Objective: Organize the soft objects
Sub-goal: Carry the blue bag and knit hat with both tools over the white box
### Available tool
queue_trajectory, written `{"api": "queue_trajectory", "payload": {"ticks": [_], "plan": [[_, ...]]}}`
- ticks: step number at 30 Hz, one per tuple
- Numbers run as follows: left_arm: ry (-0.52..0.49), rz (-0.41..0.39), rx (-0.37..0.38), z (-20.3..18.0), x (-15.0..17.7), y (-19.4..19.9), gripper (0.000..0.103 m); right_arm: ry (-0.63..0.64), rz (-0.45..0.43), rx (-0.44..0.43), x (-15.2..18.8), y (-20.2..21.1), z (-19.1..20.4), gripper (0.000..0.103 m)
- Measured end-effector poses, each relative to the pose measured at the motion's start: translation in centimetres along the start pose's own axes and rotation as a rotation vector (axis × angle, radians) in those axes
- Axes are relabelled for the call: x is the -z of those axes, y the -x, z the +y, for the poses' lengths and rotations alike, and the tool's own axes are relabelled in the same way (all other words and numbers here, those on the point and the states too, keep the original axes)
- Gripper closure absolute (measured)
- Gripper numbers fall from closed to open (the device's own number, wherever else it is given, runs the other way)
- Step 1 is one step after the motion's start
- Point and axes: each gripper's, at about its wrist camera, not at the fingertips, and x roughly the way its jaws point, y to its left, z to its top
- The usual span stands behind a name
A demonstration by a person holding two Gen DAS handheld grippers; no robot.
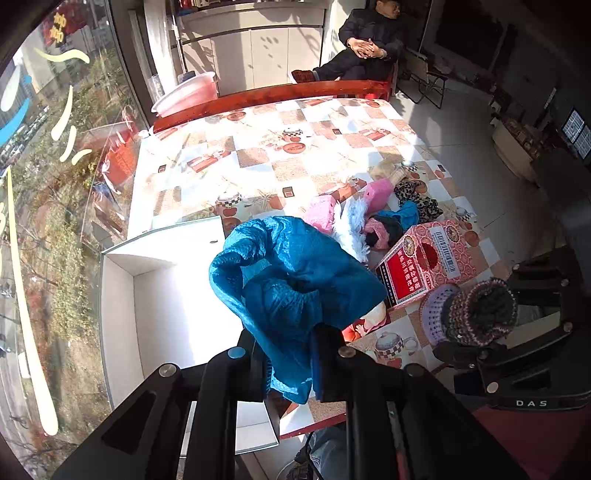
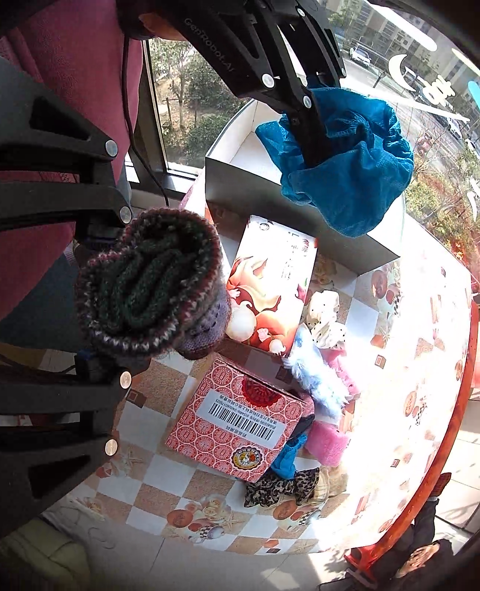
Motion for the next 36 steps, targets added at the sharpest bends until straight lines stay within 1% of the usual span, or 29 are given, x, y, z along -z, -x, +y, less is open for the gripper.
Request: {"api": "queue_trajectory", "payload": {"ticks": [4,8,11,17,21,25,30,36], "plan": [[0.116,-0.008,-0.045,3.4,1.1,0.4,0.085,0.088,-0.005,0.01,-2.0,0.1,2.3,0.064],[0.229,-0.017,-0.106,6.9,2.6,0.8,0.085,0.156,-0.014,0.017,-4.2,0.1,4.7,0.064],[0.286,-0.017,-0.16,9.3,4.1,1.0,0.085,0.2,-0.031,0.012,-5.8,0.2,6.6,0.064],[0.39,0.038,-0.213,11.9,7.3,0.4,0.085,0.264,-0.045,-0.021,-8.5,-0.3,10.6,0.064],[0.436,0.065,-0.226,12.7,8.9,0.2,0.085,0.293,-0.04,-0.043,-9.9,-0.9,12.9,0.064],[0.471,0.091,-0.237,13.3,10.1,-0.1,0.085,0.268,-0.024,-0.082,-10.9,-1.9,14.4,0.064],[0.504,0.114,-0.244,14.1,11.1,-0.4,0.085,0.299,0.004,-0.072,-10.0,-3.0,15.6,0.064],[0.504,0.13,-0.247,14.2,11.1,-1.0,0.085,0.326,0.017,-0.068,-9.7,-3.4,16.5,0.064]]}}
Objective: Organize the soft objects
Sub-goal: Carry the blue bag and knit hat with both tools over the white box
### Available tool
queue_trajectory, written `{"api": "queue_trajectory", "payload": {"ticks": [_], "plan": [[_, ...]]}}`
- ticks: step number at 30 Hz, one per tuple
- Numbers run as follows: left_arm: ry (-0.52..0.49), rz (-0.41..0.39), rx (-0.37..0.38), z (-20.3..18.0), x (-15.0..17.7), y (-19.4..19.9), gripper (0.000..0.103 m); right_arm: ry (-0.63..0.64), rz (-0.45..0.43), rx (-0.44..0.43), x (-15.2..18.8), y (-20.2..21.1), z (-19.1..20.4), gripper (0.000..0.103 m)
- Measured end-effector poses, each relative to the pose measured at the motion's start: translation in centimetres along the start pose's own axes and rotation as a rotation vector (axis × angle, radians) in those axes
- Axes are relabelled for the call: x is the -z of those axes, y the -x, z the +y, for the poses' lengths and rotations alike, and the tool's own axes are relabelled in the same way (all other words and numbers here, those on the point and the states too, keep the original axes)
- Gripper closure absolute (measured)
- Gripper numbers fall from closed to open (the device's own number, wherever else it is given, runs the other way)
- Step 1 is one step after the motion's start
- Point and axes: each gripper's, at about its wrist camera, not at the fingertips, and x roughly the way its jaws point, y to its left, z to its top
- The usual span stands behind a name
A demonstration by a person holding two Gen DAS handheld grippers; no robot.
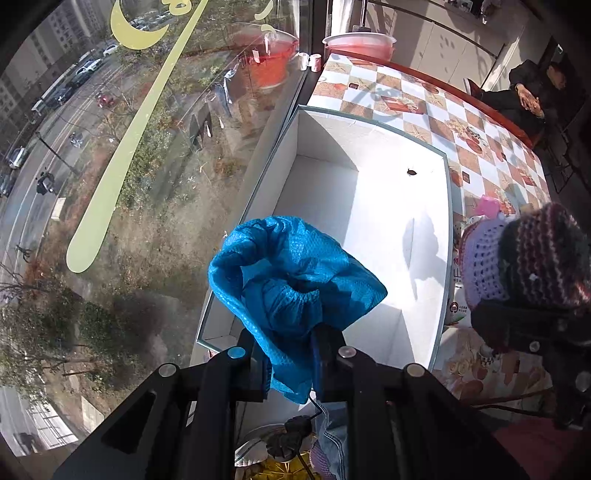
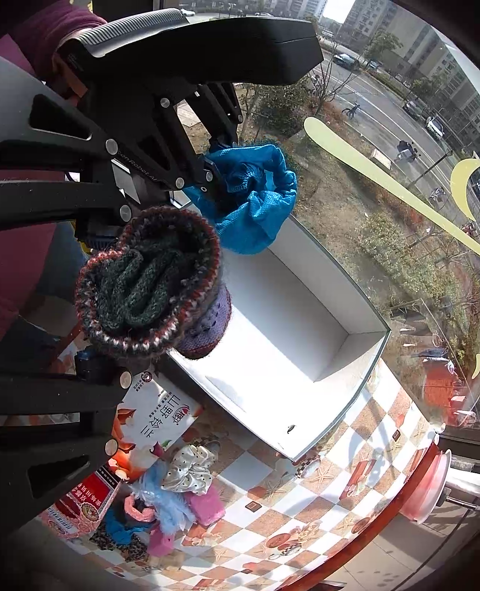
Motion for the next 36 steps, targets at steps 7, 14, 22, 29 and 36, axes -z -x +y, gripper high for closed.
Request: {"api": "queue_trajectory", "payload": {"ticks": [7,14,22,29,36], "plan": [[-0.002,0.004,-0.003,0.1,0.0,0.0,0.085,0.001,0.008,-0.007,-0.1,-0.4,0.1,0.064],[0.002,0.011,-0.002,0.1,0.0,-0.2,0.085,0.01,0.02,-0.006,0.0,-0.6,0.3,0.064],[-0.002,0.012,-0.002,0.1,-0.1,-0.3,0.085,0.018,0.031,-0.003,-0.2,-0.9,0.3,0.064],[-0.004,0.021,-0.002,0.2,0.2,-0.6,0.085,0.026,0.041,-0.007,-0.4,-1.2,0.5,0.064],[-0.005,0.031,-0.004,0.2,0.0,-0.9,0.085,0.024,0.046,-0.012,-0.7,-1.5,0.3,0.064]]}}
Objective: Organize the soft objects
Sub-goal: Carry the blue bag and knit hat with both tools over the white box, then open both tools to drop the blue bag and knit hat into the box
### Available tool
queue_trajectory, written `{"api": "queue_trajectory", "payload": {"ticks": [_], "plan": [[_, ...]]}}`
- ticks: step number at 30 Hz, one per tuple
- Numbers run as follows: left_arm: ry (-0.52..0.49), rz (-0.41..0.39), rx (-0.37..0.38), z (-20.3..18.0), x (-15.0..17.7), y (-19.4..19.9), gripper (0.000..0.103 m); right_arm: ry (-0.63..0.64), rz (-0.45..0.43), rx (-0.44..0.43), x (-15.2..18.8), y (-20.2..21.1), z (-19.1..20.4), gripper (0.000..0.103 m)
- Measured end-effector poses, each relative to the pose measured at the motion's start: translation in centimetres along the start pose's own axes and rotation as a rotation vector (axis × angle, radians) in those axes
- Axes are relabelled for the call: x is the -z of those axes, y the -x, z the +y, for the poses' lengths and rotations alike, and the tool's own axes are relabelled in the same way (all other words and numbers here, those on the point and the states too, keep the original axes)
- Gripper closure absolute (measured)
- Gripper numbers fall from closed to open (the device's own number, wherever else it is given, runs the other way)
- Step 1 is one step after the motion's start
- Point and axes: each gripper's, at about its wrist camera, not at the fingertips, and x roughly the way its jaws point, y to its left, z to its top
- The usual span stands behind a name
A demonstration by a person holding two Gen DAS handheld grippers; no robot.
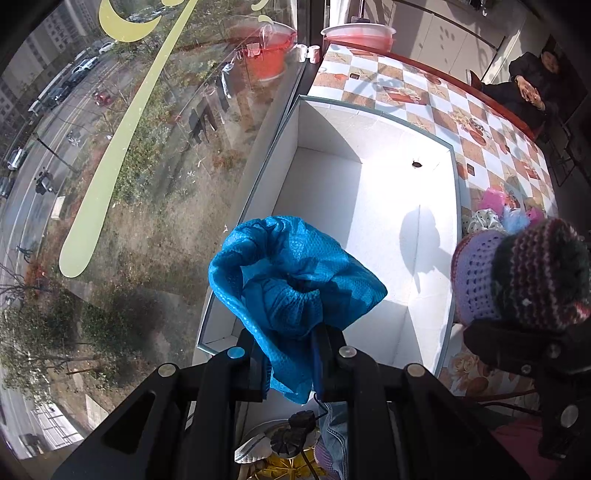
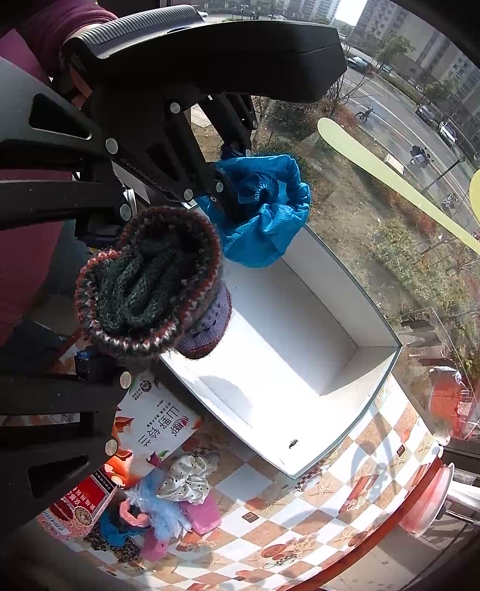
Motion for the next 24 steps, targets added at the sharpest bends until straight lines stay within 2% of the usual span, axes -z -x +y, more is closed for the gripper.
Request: {"api": "queue_trajectory", "payload": {"ticks": [11,14,15,17,18,19,20,22,24], "plan": [[-0.004,0.002,0.006,0.0,-0.1,-0.2,0.085,0.007,-0.002,-0.004,-0.2,-0.1,0.0,0.064],[-0.006,-0.007,0.021,0.1,-0.1,-0.1,0.081,0.023,-0.007,-0.009,-0.2,-0.1,0.2,0.062],[-0.01,-0.014,0.02,0.1,-0.2,0.0,0.075,0.026,-0.011,-0.008,-0.3,-0.1,0.3,0.059],[-0.016,-0.026,0.013,0.0,-0.2,0.2,0.057,0.023,-0.016,-0.01,-0.5,-0.1,0.1,0.051],[-0.014,-0.033,0.01,0.1,-0.2,0.2,0.043,0.014,-0.02,-0.011,-0.6,-0.1,-0.1,0.044],[-0.006,-0.038,0.003,0.2,-0.3,0.3,0.029,0.001,-0.029,0.006,-0.8,0.1,-0.3,0.028],[0.002,-0.044,0.013,0.3,-0.3,0.4,0.021,-0.01,-0.04,0.019,-0.9,0.3,-0.6,0.02],[0.021,-0.052,0.039,0.6,-0.4,0.6,0.012,-0.051,-0.048,0.002,-1.0,0.7,-1.6,0.018],[0.032,-0.06,0.068,0.7,-0.7,0.7,0.011,-0.107,-0.051,-0.005,-1.1,1.1,-2.9,0.018]]}}
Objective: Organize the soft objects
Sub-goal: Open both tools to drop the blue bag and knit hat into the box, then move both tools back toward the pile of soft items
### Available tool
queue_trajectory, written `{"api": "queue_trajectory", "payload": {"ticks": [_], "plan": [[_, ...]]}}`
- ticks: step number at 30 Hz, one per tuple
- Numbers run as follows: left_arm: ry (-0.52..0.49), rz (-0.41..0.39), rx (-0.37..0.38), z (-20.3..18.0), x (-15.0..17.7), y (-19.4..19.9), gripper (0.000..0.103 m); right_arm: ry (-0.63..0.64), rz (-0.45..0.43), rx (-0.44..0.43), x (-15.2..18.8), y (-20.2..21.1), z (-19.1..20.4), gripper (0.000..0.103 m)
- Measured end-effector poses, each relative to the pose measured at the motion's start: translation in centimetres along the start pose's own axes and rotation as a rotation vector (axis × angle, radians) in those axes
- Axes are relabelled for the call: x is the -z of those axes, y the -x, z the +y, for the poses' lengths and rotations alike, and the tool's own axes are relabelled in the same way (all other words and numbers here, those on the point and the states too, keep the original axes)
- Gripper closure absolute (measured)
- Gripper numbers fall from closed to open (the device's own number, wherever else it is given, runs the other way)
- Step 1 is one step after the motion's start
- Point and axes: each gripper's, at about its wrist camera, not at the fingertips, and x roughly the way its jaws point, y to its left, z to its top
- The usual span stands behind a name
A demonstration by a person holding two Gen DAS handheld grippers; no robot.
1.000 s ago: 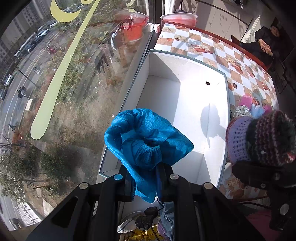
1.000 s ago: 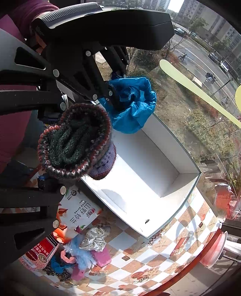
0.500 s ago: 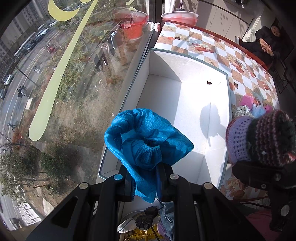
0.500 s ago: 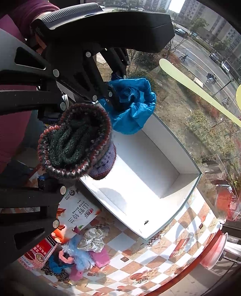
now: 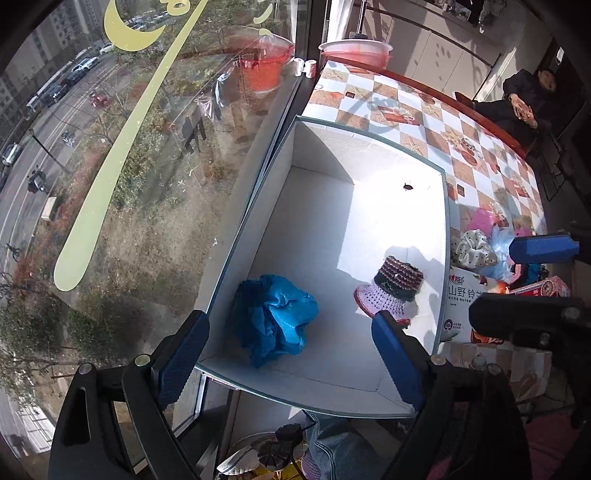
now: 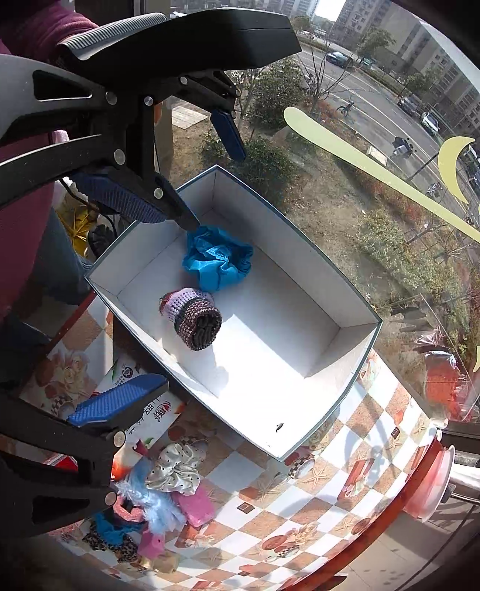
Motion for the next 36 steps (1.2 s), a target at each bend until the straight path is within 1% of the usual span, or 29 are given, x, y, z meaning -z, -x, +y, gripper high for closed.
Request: {"api": "queue_trajectory", "payload": {"ticks": [1,2,3,4,6,7,8,11,12,17,19,21,22,24,26,28,30,34,36], "plan": [[0.003,-0.004,0.016,-0.1,-0.3,0.1,0.011,-0.03,-0.002,-0.002,0.0,0.3,-0.6,0.017],[0.0,-0.008,0.034,-0.3,-0.6,0.1,0.01,-0.06,-0.006,-0.005,0.0,0.6,-1.3,0.003],[-0.011,-0.017,0.059,-0.5,-0.9,0.3,0.005,-0.092,-0.016,-0.013,0.2,1.0,-2.1,0.0],[-0.025,-0.036,0.085,-0.9,-1.2,0.6,0.0,-0.126,-0.026,-0.022,0.4,1.5,-2.8,0.0],[-0.062,-0.091,0.128,-1.9,-1.8,1.3,0.0,-0.199,-0.049,-0.044,0.9,2.7,-4.5,0.0],[-0.084,-0.103,0.146,-2.6,-2.3,1.6,0.0,-0.236,-0.066,-0.047,1.2,3.4,-5.4,0.0],[-0.103,-0.104,0.164,-3.3,-2.8,1.6,0.0,-0.275,-0.081,-0.045,1.6,4.1,-6.3,0.0],[-0.168,-0.07,0.234,-6.4,-4.8,1.2,0.0,-0.403,-0.129,-0.042,3.2,6.4,-9.4,0.0],[-0.199,-0.061,0.244,-7.7,-5.4,1.1,0.0,-0.448,-0.148,-0.037,4.1,7.3,-10.6,0.0],[-0.378,-0.017,0.216,-15.2,-8.3,-0.7,0.0,-0.664,-0.226,0.006,9.3,11.0,-17.3,0.0],[-0.413,0.023,0.227,-18.0,-9.6,-2.2,0.0,-0.734,-0.234,0.028,11.4,11.5,-20.0,0.0],[-0.431,0.087,0.251,-20.8,-10.8,-4.3,0.0,-0.8,-0.224,0.046,13.4,11.4,-23.1,0.0],[-0.438,0.119,0.244,-22.2,-11.4,-5.5,0.0,-0.831,-0.219,0.041,14.2,11.2,-24.3,0.0],[-0.459,0.156,0.206,-24.7,-12.2,-7.8,0.0,-0.888,-0.208,0.018,15.7,10.6,-26.4,0.0],[-0.497,0.199,0.18,-27.1,-12.6,-10.4,0.0,-0.915,-0.189,0.003,17.0,10.0,-28.2,0.0],[-0.546,0.229,0.135,-29.1,-12.7,-12.9,0.0,-0.918,-0.172,0.006,17.6,9.6,-29.4,0.0],[-0.596,0.261,0.106,-30.6,-12.6,-15.2,0.0,-0.927,-0.154,-0.004,18.3,8.9,-30.8,0.0],[-0.665,0.347,0.076,-32.5,-11.9,-18.9,0.0,-0.954,-0.107,-0.025,19.3,7.2,-33.4,0.0],[-0.679,0.382,0.079,-33.0,-11.6,-20.1,0.0,-0.961,-0.08,-0.038,19.5,6.2,-34.5,0.0]]}}
